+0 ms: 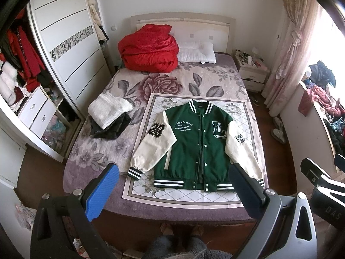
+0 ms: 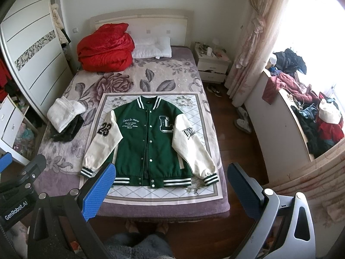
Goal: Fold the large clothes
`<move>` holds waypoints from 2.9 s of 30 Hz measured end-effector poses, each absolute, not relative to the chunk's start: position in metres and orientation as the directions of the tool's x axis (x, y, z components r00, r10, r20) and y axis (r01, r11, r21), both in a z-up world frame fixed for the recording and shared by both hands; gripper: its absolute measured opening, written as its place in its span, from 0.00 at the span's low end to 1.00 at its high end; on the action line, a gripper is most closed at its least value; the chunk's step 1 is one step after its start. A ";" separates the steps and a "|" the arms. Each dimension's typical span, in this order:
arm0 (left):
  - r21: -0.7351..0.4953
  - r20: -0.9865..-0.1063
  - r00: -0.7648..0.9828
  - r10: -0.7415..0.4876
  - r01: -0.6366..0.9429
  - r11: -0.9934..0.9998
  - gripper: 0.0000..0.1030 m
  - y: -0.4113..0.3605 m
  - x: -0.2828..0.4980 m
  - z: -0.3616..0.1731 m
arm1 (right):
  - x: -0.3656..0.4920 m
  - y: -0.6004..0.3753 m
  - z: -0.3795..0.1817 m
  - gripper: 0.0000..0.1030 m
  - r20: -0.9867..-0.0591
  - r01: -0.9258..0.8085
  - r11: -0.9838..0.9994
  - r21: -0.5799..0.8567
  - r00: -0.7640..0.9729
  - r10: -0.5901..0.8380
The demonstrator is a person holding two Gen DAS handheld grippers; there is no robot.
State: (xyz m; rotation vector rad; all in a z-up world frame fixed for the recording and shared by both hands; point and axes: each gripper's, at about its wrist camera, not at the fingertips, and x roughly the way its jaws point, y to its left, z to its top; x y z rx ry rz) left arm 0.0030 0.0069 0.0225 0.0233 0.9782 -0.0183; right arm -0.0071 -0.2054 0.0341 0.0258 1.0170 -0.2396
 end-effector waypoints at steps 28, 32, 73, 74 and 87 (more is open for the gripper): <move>0.015 -0.825 0.565 -0.002 0.025 1.000 1.00 0.003 0.007 0.033 | -0.010 -0.206 0.034 1.00 -0.840 0.208 0.974 -0.090 0.509 -0.186; 0.016 -0.824 0.566 -0.002 0.027 1.000 1.00 0.002 0.012 0.038 | -0.010 -0.206 0.034 1.00 -0.840 0.209 0.974 -0.090 0.510 -0.187; 0.340 -0.879 0.343 0.332 -0.040 0.940 1.00 -0.030 0.194 -0.307 | 0.164 -0.373 -0.356 0.79 -0.987 0.521 0.852 0.039 0.151 -0.047; 0.354 -0.882 0.316 0.348 -0.040 0.934 1.00 -0.034 0.204 -0.342 | 0.176 -0.376 -0.390 0.72 -0.991 0.513 0.857 0.049 0.129 -0.021; 0.339 -0.933 0.115 0.340 -0.030 0.940 1.00 -0.031 0.258 -0.577 | 0.273 -0.303 -0.688 0.41 -0.992 0.307 0.950 -0.064 -0.120 -0.027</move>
